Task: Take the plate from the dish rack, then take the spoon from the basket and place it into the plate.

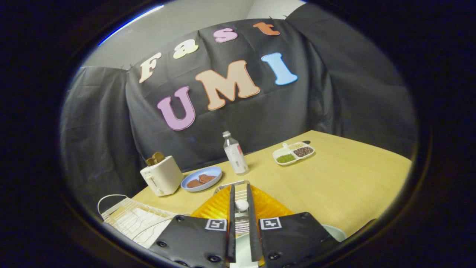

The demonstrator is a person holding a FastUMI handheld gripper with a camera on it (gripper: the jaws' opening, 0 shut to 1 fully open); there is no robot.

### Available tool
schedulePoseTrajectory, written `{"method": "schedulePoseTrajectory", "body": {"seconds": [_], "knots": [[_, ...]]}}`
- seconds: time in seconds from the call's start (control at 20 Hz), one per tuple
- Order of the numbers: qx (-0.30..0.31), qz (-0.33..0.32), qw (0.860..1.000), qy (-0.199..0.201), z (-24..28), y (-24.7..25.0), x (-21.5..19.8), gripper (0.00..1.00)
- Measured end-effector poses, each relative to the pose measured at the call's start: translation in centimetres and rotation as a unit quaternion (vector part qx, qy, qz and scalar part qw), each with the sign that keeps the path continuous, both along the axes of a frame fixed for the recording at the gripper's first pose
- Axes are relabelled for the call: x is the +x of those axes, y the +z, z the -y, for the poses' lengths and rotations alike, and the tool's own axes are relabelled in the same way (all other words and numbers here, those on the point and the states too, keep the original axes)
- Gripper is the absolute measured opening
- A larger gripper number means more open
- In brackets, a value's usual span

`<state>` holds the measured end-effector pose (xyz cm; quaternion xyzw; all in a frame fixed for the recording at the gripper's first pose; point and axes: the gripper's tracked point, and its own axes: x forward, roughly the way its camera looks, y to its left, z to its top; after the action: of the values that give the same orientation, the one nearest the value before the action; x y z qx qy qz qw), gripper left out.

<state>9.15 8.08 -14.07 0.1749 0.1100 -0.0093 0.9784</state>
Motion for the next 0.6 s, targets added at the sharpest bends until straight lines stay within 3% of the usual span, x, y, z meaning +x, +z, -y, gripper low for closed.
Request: {"method": "schedulePoseTrajectory", "body": {"seconds": [0.05,0.1,0.2,0.4,0.6], "knots": [[-0.009,0.003,1.000,0.002,0.9,2.1,-1.1,0.16],[-0.023,0.006,1.000,0.003,-0.1,0.9,1.2,0.14],[-0.047,0.024,0.999,0.010,-0.7,2.2,1.2,0.10],[-0.094,0.068,0.993,0.008,-0.8,6.4,0.1,0.10],[-0.083,0.103,0.991,0.020,-1.1,10.5,-2.3,0.10]]}}
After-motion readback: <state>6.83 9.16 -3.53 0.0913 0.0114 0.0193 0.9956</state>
